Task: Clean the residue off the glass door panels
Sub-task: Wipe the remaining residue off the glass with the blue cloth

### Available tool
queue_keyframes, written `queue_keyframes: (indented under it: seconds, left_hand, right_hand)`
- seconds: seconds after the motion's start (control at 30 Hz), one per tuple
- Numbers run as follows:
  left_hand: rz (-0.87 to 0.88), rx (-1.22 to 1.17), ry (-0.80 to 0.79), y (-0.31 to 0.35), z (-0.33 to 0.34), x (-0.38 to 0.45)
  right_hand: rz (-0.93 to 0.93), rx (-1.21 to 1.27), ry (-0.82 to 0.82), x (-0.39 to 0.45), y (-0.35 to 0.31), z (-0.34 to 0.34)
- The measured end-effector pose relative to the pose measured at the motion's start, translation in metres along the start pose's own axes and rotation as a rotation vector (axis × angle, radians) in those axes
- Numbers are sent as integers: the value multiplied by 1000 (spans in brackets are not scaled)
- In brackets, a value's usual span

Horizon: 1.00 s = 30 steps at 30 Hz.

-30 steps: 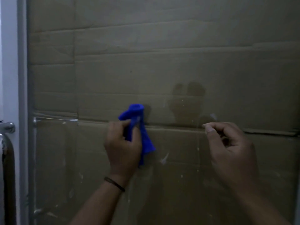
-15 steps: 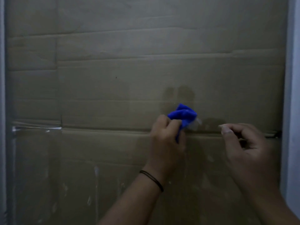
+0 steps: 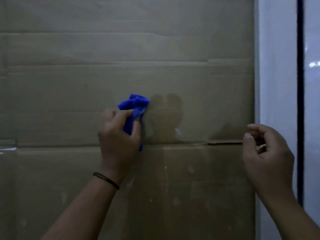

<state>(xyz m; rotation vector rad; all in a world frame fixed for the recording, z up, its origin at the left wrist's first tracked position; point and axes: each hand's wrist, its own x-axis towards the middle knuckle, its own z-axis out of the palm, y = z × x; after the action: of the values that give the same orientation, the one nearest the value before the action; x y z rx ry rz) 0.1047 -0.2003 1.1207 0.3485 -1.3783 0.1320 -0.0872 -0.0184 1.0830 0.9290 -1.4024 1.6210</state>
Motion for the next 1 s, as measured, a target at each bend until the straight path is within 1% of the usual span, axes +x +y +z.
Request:
queue_keyframes:
  seconds: [0.07, 0.13, 0.2, 0.3, 0.4, 0.47, 0.53, 0.6, 0.63, 0.7, 0.77, 1.0]
  left_hand:
    - [100, -27, -28, 16, 15, -13]
    - [162, -79, -51, 34, 30, -26]
    - [191, -133, -90, 52, 42, -38]
    - [233, -175, -184, 78, 55, -57]
    - [250, -212, -278, 90, 55, -65]
    - [255, -221, -249, 82, 45, -58]
    - [236, -190, -139, 68, 33, -39]
    - [212, -85, -64, 52, 26, -13]
    - [208, -36, -60, 46, 26, -3]
    - [214, 0, -99, 41, 29, 6]
    - [246, -37, -141, 50, 39, -4]
    - [428, -224, -337, 116, 87, -72]
  right_hand:
    - [25, -63, 36, 6, 17, -7]
    - [69, -90, 60, 9, 30, -14]
    - [84, -95, 68, 10, 36, -16]
    - [54, -84, 53, 7, 34, -15]
    - [53, -75, 48, 5, 31, -16]
    - [73, -67, 32, 6, 33, -18]
    - [96, -36, 8, 7, 35, -21]
    - [138, 23, -16, 8, 37, -23]
    - [161, 54, -27, 9, 38, -25]
    - [197, 107, -37, 10, 40, -28]
    - [211, 143, -45, 11, 41, -29]
    - [224, 189, -126, 14, 45, -35]
